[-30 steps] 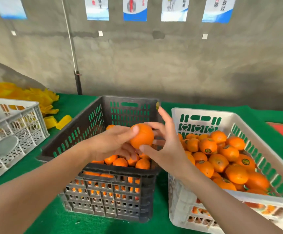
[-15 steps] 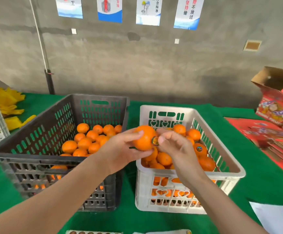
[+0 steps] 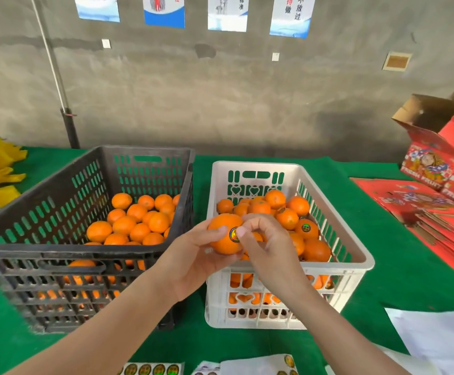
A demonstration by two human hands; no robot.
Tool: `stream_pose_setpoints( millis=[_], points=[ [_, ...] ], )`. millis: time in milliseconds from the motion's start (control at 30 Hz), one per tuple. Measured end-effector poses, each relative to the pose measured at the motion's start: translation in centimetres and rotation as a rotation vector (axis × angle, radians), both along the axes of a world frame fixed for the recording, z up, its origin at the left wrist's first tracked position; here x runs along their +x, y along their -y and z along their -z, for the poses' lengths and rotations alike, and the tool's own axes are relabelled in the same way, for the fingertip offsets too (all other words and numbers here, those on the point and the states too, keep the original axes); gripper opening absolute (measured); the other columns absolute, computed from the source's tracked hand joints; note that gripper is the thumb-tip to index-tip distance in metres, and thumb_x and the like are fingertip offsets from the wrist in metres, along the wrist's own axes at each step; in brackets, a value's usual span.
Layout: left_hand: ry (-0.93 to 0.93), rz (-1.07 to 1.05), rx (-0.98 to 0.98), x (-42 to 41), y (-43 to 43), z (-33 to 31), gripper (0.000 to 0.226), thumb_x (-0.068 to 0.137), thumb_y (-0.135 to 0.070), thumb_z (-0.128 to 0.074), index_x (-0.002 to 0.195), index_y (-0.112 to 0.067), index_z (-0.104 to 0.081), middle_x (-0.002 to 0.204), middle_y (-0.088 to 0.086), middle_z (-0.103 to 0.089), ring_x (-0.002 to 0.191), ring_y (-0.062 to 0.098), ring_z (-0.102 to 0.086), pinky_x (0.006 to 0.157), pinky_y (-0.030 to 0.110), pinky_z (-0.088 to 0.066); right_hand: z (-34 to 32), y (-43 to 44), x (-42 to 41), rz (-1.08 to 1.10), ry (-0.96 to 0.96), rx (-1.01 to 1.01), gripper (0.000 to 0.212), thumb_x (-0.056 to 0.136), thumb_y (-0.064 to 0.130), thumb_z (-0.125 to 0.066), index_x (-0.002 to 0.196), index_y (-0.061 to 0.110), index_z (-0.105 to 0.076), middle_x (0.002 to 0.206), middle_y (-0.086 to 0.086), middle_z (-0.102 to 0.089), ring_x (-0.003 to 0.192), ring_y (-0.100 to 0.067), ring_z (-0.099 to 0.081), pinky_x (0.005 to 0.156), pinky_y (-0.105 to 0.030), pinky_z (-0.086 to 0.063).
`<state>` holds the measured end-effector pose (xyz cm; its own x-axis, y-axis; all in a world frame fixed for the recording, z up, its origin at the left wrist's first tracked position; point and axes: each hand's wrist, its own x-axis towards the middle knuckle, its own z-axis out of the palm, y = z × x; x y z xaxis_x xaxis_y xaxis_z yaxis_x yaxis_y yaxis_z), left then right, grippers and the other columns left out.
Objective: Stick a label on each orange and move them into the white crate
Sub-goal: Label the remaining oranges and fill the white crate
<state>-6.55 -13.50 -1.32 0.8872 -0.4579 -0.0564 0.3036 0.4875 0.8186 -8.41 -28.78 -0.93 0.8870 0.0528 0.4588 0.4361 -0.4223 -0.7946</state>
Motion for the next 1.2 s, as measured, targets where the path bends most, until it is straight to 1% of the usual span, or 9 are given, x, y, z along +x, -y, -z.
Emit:
stream_pose_setpoints(
  millis=[267,433,600,667,767,867,933,1067,1200],
  points=[
    [0.094,0.005,-0.004,-0.1,0.2,-0.2,0.037,0.080,-0.012,-0.064,0.117,-0.011,-0.067,0.120,0.017,-0.065,0.107,0.031,-0.065,0.081,0.036,-0.056,1.1,-0.3,0.0,0.181,0.301,-0.202,0.007,0.088,0.018,-0.066,0.087,0.016,-0.059,0.089,0.004,-0.059,0.079,-0.011,-0.056,0.060,-0.036,-0.052],
    [0.052,0.027,0.042,-0.1,-0.6,0.6,0.053,0.076,-0.006,-0.065,0.128,-0.009,-0.056,0.127,0.021,-0.060,0.115,0.039,-0.059,0.090,0.046,-0.053,1.3,1.1,-0.3,0.130,0.016,0.012,0.073,0.072,0.042,-0.077,0.128,0.051,-0.031,0.109,0.019,-0.052,0.092,0.007,-0.055,0.064,-0.016,-0.051],
    [0.015,-0.007,0.115,-0.3,0.3,2.1,0.054,0.073,-0.009,-0.072,0.124,-0.004,-0.055,0.122,0.023,-0.061,0.110,0.043,-0.061,0.091,0.049,-0.053,3.8,1.6,-1.2,-0.200,-0.251,0.093,0.067,0.072,0.054,-0.074,0.128,0.052,-0.036,0.118,0.025,-0.053,0.102,0.004,-0.058,0.079,-0.021,-0.054],
    [0.077,-0.093,0.179,0.1,1.4,2.4,0.050,0.075,-0.021,-0.077,0.120,-0.009,-0.059,0.118,0.019,-0.065,0.106,0.036,-0.064,0.088,0.045,-0.055,4.2,1.4,-0.4,-0.169,-0.184,0.060,0.070,0.074,0.036,-0.078,0.130,0.043,-0.037,0.120,0.023,-0.052,0.104,0.003,-0.057,0.083,-0.022,-0.053],
    [0.372,-0.298,0.471,2.1,3.0,2.3,0.027,0.086,-0.047,-0.055,0.103,-0.028,-0.066,0.102,0.002,-0.071,0.096,0.018,-0.068,0.078,0.029,-0.056,3.6,1.9,2.5,-0.053,-0.077,0.119,0.059,0.073,0.018,-0.081,0.114,0.040,-0.044,0.107,0.025,-0.054,0.096,0.007,-0.057,0.070,-0.010,-0.050],
    [0.675,-0.423,1.162,5.6,4.3,3.8,0.025,0.103,-0.031,-0.031,0.105,-0.024,-0.054,0.104,0.000,-0.064,0.087,0.013,-0.060,0.075,0.018,-0.046,3.3,2.6,7.4,0.065,-0.094,0.005,0.060,0.070,0.025,-0.081,0.110,0.041,-0.039,0.105,0.024,-0.050,0.095,0.004,-0.054,0.071,-0.008,-0.044],
    [0.770,-0.363,1.507,7.0,4.8,5.0,0.021,0.101,-0.019,-0.036,0.111,-0.020,-0.055,0.111,-0.004,-0.059,0.092,0.011,-0.056,0.078,0.018,-0.042,3.6,3.0,11.6,0.156,-0.157,-0.105,0.060,0.072,0.025,-0.080,0.116,0.033,-0.040,0.111,0.013,-0.051,0.103,-0.007,-0.053,0.079,-0.016,-0.042],
    [0.734,-0.291,1.569,7.7,4.9,5.7,0.015,0.097,-0.030,-0.048,0.098,-0.023,-0.061,0.086,-0.006,-0.059,0.074,0.009,-0.055,0.058,0.018,-0.041,5.4,2.4,18.7,0.261,-0.273,-0.537,0.066,0.079,0.037,-0.072,0.132,0.021,-0.037,0.126,-0.006,-0.055,0.115,-0.026,-0.050,0.090,-0.038,-0.043],
    [0.702,-0.329,1.564,7.6,4.9,5.5,0.015,0.096,-0.027,-0.049,0.094,-0.022,-0.063,0.087,-0.004,-0.061,0.076,0.011,-0.056,0.060,0.019,-0.043,7.7,1.1,21.5,0.241,-0.360,-0.905,0.066,0.087,0.037,-0.060,0.142,0.017,-0.030,0.143,-0.010,-0.043,0.139,-0.032,-0.023,0.111,-0.058,-0.014]
  ],
)
